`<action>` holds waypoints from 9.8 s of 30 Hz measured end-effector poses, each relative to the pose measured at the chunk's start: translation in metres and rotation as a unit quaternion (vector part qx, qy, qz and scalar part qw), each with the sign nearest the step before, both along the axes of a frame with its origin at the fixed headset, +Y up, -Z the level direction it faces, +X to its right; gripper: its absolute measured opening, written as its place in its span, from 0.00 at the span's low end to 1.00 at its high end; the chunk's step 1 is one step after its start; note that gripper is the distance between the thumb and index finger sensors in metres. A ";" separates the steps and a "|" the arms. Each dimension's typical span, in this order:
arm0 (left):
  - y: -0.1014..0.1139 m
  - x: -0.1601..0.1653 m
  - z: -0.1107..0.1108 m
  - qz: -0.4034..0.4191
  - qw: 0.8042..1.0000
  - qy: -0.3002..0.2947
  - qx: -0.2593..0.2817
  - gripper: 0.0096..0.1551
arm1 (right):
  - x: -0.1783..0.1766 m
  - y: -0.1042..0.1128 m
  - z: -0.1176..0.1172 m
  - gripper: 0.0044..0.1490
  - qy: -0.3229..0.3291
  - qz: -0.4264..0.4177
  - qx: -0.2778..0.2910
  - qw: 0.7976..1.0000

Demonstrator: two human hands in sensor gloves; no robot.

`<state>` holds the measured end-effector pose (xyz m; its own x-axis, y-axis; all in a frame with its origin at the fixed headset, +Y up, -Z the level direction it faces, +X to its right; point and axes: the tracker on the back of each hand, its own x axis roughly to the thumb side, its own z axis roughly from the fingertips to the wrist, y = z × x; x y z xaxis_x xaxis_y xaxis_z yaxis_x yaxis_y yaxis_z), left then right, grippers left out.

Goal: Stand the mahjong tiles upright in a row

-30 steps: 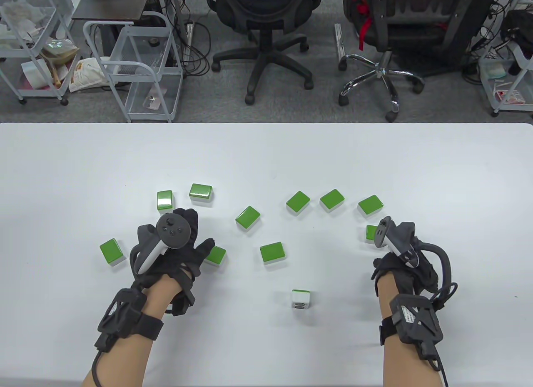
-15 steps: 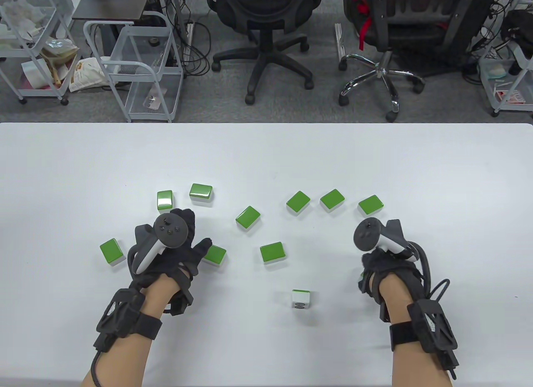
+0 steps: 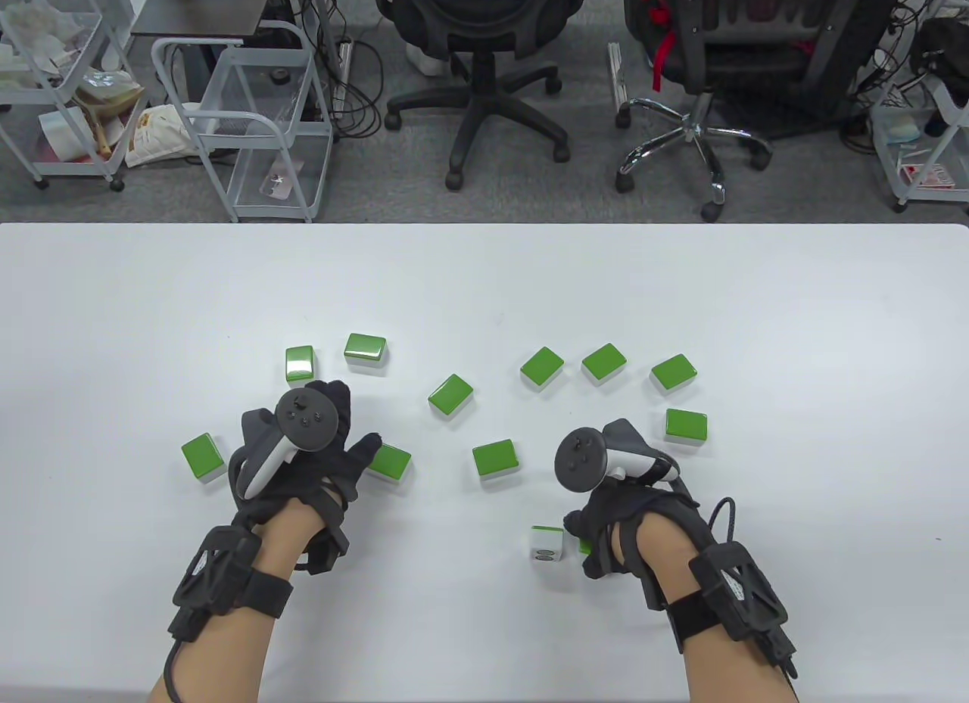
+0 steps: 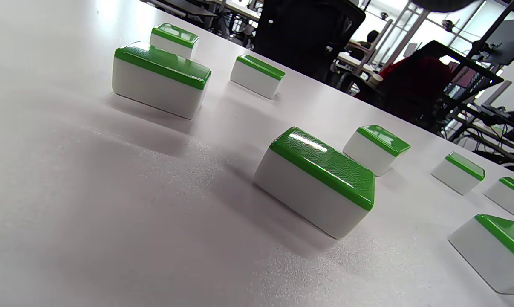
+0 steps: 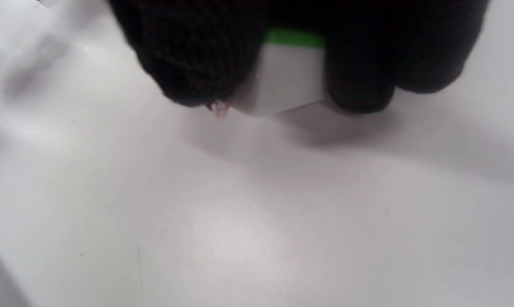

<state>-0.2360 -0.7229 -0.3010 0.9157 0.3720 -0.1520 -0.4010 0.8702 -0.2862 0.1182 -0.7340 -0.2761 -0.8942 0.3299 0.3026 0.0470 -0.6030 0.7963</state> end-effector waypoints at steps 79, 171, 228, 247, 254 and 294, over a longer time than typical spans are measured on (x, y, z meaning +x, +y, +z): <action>-0.001 -0.008 0.000 -0.015 1.000 0.009 -0.009 0.53 | 0.051 -0.004 -0.014 0.39 -0.097 -0.107 -0.047 0.988; -0.008 0.202 0.016 -0.132 0.882 -0.427 -0.150 0.48 | 0.130 0.031 -0.027 0.52 -0.265 -0.121 0.267 0.919; -0.016 0.113 0.000 -0.349 0.915 -0.190 0.065 0.46 | 0.133 0.035 -0.024 0.52 -0.283 -0.119 0.268 0.913; -0.019 0.140 0.016 -0.003 0.939 -0.318 -0.130 0.43 | 0.133 0.034 -0.023 0.52 -0.279 -0.123 0.248 0.920; -0.021 0.140 0.012 0.006 0.950 -0.299 -0.087 0.41 | 0.132 0.033 -0.023 0.52 -0.278 -0.127 0.241 0.921; -0.018 0.012 -0.061 -0.399 0.912 0.038 -0.085 0.52 | 0.134 0.036 -0.022 0.52 -0.286 -0.122 0.253 0.916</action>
<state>-0.2237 -0.7411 -0.3618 0.8689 -0.4435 -0.2196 0.3169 0.8394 -0.4416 0.2518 -0.6979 -0.2981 -0.8722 0.4886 -0.0237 -0.4768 -0.8384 0.2642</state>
